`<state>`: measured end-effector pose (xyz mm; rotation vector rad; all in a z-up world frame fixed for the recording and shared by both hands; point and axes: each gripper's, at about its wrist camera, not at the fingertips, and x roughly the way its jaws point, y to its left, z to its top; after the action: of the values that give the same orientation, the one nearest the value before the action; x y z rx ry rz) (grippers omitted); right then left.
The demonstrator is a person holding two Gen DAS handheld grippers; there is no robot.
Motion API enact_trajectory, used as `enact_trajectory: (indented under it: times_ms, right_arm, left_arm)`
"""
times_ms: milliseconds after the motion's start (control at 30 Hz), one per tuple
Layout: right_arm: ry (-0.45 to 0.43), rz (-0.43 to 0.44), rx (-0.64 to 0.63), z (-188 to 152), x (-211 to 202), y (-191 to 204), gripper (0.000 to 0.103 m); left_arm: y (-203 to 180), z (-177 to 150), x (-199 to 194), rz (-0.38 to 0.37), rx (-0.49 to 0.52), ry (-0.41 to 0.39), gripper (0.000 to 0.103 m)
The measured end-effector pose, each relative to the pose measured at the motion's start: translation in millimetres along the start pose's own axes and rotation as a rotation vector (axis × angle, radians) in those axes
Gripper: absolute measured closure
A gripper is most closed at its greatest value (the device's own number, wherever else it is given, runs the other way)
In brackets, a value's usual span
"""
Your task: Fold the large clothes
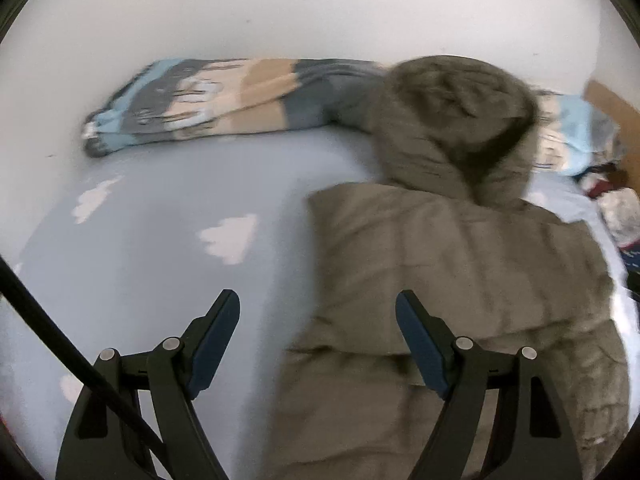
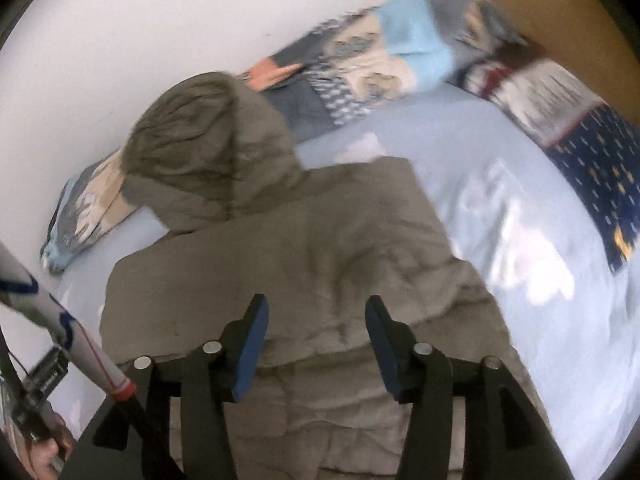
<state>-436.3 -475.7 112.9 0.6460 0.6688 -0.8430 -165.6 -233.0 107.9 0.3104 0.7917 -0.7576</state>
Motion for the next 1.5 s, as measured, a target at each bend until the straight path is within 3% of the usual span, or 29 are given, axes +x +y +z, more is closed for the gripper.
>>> enact_trajectory:
  times_ms: [100, 200, 300, 433, 533, 667, 800, 900, 1133, 1267, 1433, 1500]
  right_arm:
    - [0.001, -0.068, -0.062, 3.3, 24.7, 15.1, 0.048]
    - [0.019, -0.124, -0.087, 6.0, 50.3, 13.4, 0.048]
    - [0.111, -0.128, -0.059, 3.8, 82.0, -2.6, 0.047]
    - [0.173, -0.087, -0.006, 2.3, 101.7, -18.6, 0.045]
    - [0.175, -0.097, -0.012, 6.5, 87.4, -14.2, 0.045]
    - [0.13, -0.022, -0.015, -1.8, 41.7, 4.7, 0.045]
    - [0.122, 0.053, -0.024, -34.2, -7.6, 17.6, 0.038]
    - [0.149, 0.063, -0.053, -67.2, -28.0, 18.7, 0.037]
    - [0.271, -0.018, -0.078, -136.3, -32.5, -3.1, 0.037]
    - [0.305, -0.027, -0.075, -160.1, -21.0, -13.5, 0.037]
    - [0.305, -0.076, -0.161, -159.0, -15.4, -1.3, 0.034]
    - [0.269, -0.025, -0.139, -151.4, -29.2, 0.3, 0.034]
  left_arm:
    - [-16.8, -8.3, 16.2, -0.034, 0.038, 0.04, 0.024]
    - [-28.5, -17.9, 37.2, -0.019, 0.096, 0.105, 0.024]
    - [-24.8, -27.9, 67.6, -0.024, 0.077, 0.243, 0.023]
    - [-16.8, -24.2, 70.7, -0.064, 0.032, 0.272, 0.022]
    - [-16.4, -18.2, 58.2, -0.056, 0.035, 0.245, 0.022]
    - [-16.5, -7.3, 27.3, -0.105, 0.009, 0.17, 0.022]
    - [-23.8, -5.3, 6.3, -0.131, 0.018, 0.133, 0.022]
    - [-36.2, -12.7, -2.5, -0.155, 0.047, 0.142, 0.022]
    - [-71.8, -61.7, 3.0, -0.193, 0.112, 0.266, 0.022]
    - [-79.3, -96.4, 16.7, -0.133, 0.14, 0.359, 0.022]
    - [-84.5, -101.3, 1.5, -0.073, 0.162, 0.329, 0.022]
    - [-83.5, -93.6, -25.8, -0.072, 0.147, 0.268, 0.022]
